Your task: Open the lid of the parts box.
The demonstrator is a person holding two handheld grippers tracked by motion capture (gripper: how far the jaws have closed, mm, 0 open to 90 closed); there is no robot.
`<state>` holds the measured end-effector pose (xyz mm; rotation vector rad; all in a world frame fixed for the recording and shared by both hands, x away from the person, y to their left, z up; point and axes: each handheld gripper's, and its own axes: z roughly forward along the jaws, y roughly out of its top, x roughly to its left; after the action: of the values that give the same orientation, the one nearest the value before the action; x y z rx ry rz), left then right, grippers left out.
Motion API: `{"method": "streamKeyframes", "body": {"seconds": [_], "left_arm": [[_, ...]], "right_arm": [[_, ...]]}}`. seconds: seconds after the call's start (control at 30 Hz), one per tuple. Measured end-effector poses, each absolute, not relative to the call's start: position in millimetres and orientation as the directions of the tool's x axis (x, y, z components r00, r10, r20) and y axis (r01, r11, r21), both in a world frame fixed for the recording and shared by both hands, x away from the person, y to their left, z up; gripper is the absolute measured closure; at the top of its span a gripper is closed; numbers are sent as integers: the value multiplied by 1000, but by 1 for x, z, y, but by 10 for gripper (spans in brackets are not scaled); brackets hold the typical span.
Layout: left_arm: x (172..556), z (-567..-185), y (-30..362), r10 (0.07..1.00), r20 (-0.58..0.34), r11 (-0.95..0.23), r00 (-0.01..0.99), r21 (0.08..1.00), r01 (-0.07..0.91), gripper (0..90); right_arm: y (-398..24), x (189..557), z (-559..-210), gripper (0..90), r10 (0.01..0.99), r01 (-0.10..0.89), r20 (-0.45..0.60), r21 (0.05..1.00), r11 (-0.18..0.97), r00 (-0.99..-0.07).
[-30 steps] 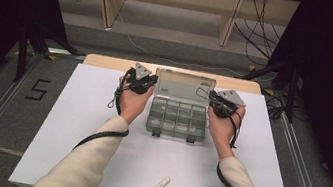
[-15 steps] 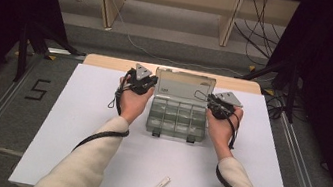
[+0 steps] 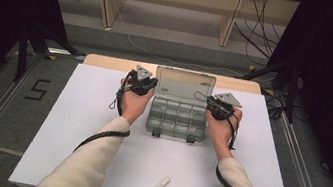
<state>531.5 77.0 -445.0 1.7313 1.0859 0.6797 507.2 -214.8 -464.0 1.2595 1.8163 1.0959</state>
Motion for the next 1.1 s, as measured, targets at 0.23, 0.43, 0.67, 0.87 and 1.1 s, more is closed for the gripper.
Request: {"method": "streamKeyframes", "body": {"seconds": [0.23,0.43,0.67,0.87,1.1], "left_arm": [[533,-459,74,897,-31,-171,442,897,409,849],[533,-468,77,895,-35,-186,444,877,444,837],[520,-466,87,863,-61,-211,501,858,468,657],[493,-461,99,790,-106,-225,604,866,446,342],[451,-456,108,760,-28,-342,650,832,436,15]], "right_arm": [[-213,508,-465,793,948,381,-29,912,154,-315],[-215,507,-463,741,946,380,-25,912,154,-322],[-221,498,-456,510,923,413,-16,891,187,-384],[-223,482,-447,318,872,398,2,890,222,-490],[-222,455,-440,250,822,358,-35,889,285,-568]]}}
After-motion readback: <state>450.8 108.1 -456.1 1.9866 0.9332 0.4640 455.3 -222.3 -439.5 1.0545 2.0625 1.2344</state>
